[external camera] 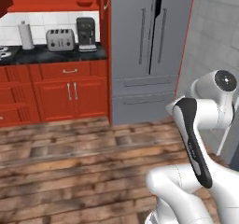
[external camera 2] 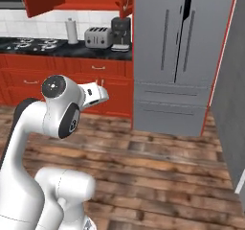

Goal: Take the smaller bowl and place it next to the appetizer plate on the dining counter , and place the larger bowl next to the plate with cooked food.

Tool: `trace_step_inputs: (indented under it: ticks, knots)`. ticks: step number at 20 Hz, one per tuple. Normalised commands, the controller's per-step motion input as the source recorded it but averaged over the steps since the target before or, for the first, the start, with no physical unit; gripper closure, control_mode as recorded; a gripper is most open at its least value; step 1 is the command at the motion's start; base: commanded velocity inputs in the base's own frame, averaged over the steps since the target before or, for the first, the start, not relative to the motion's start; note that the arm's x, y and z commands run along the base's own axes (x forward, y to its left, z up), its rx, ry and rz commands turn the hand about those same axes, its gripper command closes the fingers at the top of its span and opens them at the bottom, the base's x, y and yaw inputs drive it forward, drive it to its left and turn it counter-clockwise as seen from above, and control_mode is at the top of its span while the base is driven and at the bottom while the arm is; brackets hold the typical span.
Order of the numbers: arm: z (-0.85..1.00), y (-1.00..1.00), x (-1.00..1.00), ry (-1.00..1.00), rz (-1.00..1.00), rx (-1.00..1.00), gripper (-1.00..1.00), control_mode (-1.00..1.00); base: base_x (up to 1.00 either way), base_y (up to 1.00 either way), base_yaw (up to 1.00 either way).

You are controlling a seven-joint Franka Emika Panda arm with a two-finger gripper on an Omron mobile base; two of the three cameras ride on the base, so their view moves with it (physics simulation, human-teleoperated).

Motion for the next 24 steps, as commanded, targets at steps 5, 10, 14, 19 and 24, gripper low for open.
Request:
trace_step_inputs:
  ticks: [5, 10, 14, 19, 24]
  knots:
    - [0.0, 0.0, 0.0, 0.0, 0.0, 0.0, -1.0, 1.0, 1.0, 0.0, 0.0]
    - [0.0, 0.0, 0.0, 0.0, 0.0, 0.0, -1.0, 1.0, 1.0, 0.0, 0.0]
    - [0.0, 0.0, 0.0, 0.0, 0.0, 0.0, -1.0, 1.0, 1.0, 0.1, 0.0]
    - [0.0, 0.0, 0.0, 0.0, 0.0, 0.0, -1.0, 1.0, 0.86, 0.57, 0.0]
    - [0.0, 0.0, 0.0, 0.0, 0.0, 0.0, -1.0, 1.0, 0.72, 0.77, -0.02]
